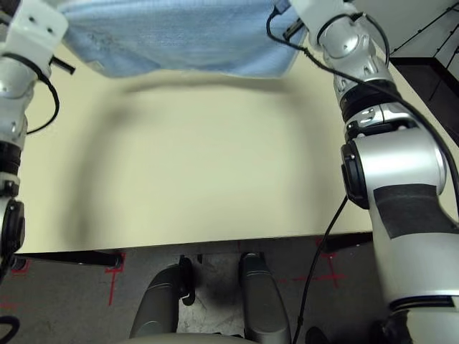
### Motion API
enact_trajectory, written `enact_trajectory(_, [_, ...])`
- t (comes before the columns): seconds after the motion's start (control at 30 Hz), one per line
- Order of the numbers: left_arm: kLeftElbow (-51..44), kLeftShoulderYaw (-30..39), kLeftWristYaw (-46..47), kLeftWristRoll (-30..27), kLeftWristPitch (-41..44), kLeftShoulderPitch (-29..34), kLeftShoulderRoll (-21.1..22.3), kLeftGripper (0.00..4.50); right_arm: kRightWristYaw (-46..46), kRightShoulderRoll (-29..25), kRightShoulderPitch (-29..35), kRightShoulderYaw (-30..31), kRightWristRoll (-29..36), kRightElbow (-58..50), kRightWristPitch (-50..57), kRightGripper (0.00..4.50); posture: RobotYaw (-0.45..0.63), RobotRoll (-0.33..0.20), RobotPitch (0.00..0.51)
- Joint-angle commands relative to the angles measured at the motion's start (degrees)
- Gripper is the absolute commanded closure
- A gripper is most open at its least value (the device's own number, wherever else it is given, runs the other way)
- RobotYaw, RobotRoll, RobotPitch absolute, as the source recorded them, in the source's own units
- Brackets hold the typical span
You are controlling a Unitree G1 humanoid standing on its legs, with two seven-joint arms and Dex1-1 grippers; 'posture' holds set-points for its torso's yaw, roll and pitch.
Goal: Fold the towel and set it aside.
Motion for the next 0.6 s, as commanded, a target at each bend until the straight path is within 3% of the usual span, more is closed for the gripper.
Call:
enact_trajectory(0.03, [-12.51, 3.79, -5.64, -2.19, 8.98, 8.6, 2.98, 4.46, 16.77, -3.15, 5.26, -2.01, 4.73, -4.41, 1.86, 4.5, -0.13, 0.0, 0.237])
enact_trajectory(0.2, [-24.51, 7.42, -11.71, -4.89, 17.51, 18.08, 5.47, 4.46, 38.0, -7.06, 14.84, -3.14, 12.16, -20.52, 13.3, 4.5, -0.13, 0.0, 0.248])
enact_trajectory(0.4, [-34.91, 11.48, -23.81, -12.51, 26.56, 26.29, 10.15, 4.46, 49.64, -12.34, 20.54, -2.41, 16.34, -34.86, 27.2, 4.5, -0.13, 0.0, 0.245])
enact_trajectory(0.6, [-40.25, 16.88, -33.18, -19.66, 31.23, 32.28, 15.52, 4.46, 58.56, -16.96, 23.05, -0.34, 17.69, -42.01, 35.34, 4.5, -0.11, 0.0, 0.241])
